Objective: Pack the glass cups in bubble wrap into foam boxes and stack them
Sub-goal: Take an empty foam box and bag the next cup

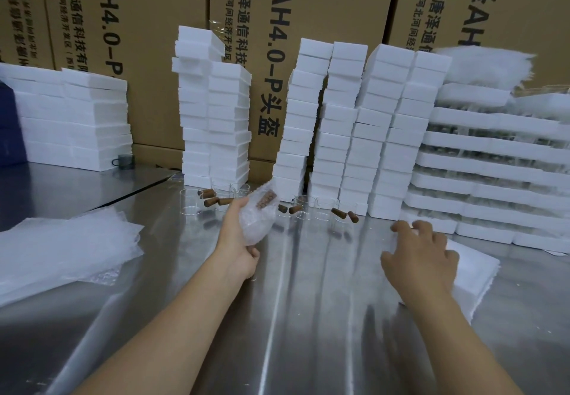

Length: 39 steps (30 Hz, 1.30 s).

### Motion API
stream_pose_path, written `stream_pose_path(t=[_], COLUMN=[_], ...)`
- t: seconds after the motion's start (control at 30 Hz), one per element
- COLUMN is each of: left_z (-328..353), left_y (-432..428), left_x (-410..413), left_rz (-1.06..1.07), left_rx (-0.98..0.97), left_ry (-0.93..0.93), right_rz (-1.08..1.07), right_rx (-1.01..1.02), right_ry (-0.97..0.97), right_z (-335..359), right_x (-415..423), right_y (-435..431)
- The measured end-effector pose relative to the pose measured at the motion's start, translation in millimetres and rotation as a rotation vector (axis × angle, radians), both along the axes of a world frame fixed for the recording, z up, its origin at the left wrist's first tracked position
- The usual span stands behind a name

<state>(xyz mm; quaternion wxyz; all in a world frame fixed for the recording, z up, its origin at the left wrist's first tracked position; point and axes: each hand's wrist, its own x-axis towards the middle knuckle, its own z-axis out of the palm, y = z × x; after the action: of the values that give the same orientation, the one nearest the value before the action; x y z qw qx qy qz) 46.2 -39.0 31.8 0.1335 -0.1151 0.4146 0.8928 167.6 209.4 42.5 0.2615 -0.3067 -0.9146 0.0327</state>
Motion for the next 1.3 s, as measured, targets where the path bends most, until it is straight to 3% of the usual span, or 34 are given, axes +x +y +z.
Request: stream_pose_path(t=[0.1, 0.27, 0.43, 0.57, 0.7, 1.0, 1.1, 1.3], left_z=[-0.6, 4.1, 6.9, 7.6, 10.3, -7.6, -12.3, -15.7], left_y=[-5.8, -5.2, -5.7, -8.9, -5.4, 14.2, 16.5, 19.9], left_x=[-3.8, -5.7, -3.8, -3.0, -0.6, 5.7, 6.7, 7.4], left_rz=[0.025, -0.006, -0.004, 0.015, 0.025, 0.044, 0.075, 0.065], left_rx=[0.017, 0.107, 0.147, 0.132, -0.141, -0.924, -1.095, -1.244], left_ry=[-0.03, -0.022, 0.035, 0.178, 0.371, 0.806, 0.851, 0.871], right_rz=[-0.025, 0.105, 0.469, 0.756, 0.87, 0.946, 0.942, 0.943], right_rx=[-0.042, -0.053, -0.055, -0.194, -0.266, -0.32, -0.315, -0.3], right_ry=[-0.06, 0.13, 0.27, 0.108, -0.011, 0.003, 0.014, 0.024], right_z=[-1.0, -0.7, 0.1, -9.7, -20.8, -23.8, -23.9, -25.6], right_x=[2.6, -1.1, -10.5, -15.9, -18.9, -20.6, -21.7, -23.6], right_y=[6.4, 8.1, -7.7, -33.3, -49.6, -54.8, -54.0, -53.2])
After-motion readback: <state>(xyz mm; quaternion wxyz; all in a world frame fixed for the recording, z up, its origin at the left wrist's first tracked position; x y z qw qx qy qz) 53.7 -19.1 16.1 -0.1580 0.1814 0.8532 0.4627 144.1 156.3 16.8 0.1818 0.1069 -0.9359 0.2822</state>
